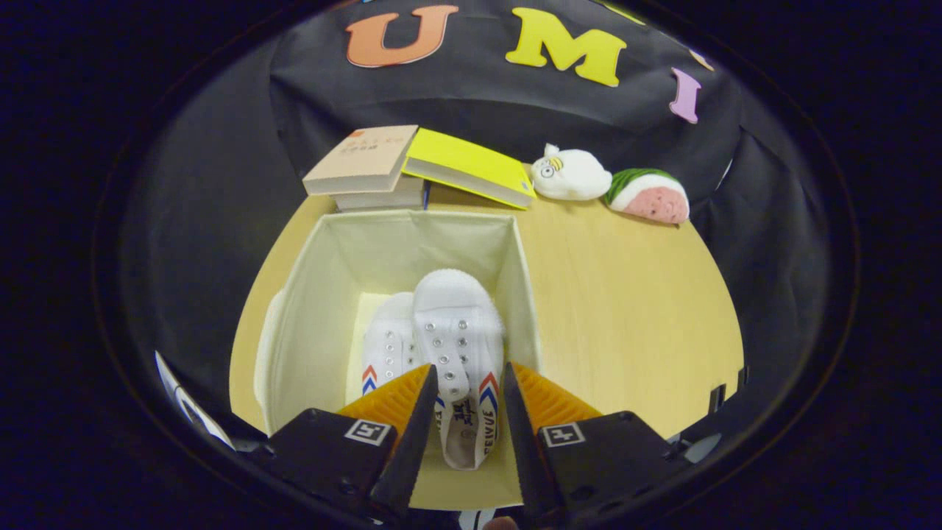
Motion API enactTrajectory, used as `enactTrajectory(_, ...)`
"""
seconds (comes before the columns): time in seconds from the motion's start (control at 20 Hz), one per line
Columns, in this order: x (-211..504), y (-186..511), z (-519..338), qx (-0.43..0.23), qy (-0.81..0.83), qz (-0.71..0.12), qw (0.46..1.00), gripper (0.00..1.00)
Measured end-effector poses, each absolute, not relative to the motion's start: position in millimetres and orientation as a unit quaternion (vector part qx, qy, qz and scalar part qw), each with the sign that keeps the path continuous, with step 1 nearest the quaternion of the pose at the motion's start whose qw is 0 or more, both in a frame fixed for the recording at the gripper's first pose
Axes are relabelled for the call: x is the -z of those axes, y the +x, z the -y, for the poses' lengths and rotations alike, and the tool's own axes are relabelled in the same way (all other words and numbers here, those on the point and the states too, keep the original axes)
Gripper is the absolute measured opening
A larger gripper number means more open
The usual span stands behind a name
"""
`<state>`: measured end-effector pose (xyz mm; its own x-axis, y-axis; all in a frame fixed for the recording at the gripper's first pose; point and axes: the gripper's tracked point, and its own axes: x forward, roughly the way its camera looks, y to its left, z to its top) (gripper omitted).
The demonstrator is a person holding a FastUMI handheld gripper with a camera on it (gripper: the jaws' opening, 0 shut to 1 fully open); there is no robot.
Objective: Open the storage box then place both shoes into the box .Put the left shoe in first, then the right shoe, with the right side of both shoes facing outward in a uniform manner.
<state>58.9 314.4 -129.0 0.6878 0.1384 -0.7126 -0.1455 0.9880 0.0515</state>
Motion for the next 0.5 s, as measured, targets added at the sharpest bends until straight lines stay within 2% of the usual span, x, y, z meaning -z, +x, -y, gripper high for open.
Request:
enactTrajectory(0.05, 117, 58, -306, -0.070, -0.007, -0.368, 0.927, 0.64)
enactTrajectory(0.3, 59, 46, -264, -0.062, 0.019, -0.268, 0.961, 0.67)
enactTrajectory(0.5, 9, 28, -207, -0.031, 0.033, -0.167, 0.985, 0.80)
